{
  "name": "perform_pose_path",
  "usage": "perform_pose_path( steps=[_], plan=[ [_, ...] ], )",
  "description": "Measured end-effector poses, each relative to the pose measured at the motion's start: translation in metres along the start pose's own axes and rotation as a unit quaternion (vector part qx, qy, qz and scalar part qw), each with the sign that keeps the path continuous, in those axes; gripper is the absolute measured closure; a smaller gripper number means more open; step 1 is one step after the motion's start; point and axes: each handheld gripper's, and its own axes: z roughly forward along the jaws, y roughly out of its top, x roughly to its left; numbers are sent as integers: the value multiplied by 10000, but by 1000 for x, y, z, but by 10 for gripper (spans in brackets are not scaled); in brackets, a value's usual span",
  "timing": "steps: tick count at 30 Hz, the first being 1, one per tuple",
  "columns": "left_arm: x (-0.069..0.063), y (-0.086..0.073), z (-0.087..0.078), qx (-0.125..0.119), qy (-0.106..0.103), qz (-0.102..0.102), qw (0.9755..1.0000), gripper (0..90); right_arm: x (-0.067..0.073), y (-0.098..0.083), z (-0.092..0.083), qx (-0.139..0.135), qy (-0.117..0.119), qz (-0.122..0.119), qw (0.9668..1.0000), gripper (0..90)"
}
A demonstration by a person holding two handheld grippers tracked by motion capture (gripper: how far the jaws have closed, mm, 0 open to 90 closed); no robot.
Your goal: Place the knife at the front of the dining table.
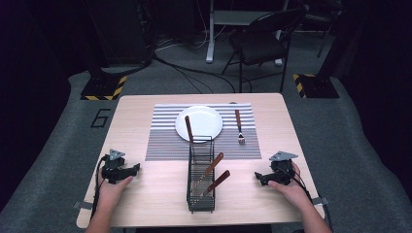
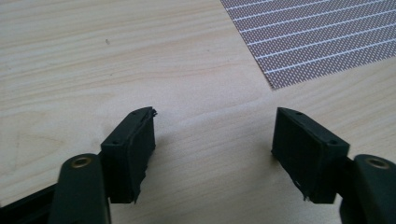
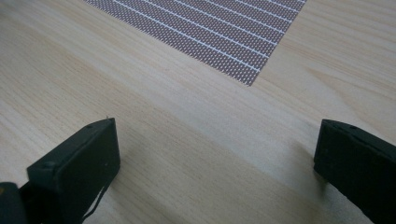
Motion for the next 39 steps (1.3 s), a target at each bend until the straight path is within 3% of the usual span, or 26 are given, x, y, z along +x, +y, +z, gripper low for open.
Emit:
perform_pose_path(
  steps=[5,13,23,28,35,39],
  plan=[
    [-5,6,-9,-135,-142,-264,9995,336,0,0,0,3,3,-2,10000,0],
    [-21,17,-27,-275,-355,-342,9984,408,0,0,0,1,0,-3,10000,0],
    [-42,38,-47,-375,-531,-70,9979,432,0,0,0,1,-5,8,10000,0],
    [-49,47,-53,-370,-655,0,9972,457,0,0,0,1,-4,7,10000,0],
    [-61,72,-65,-495,-787,-55,9957,499,1,0,0,4,-12,19,10000,0],
    [-70,82,-70,-506,-819,51,9953,516,1,0,0,3,-11,19,10000,0]
  ],
)
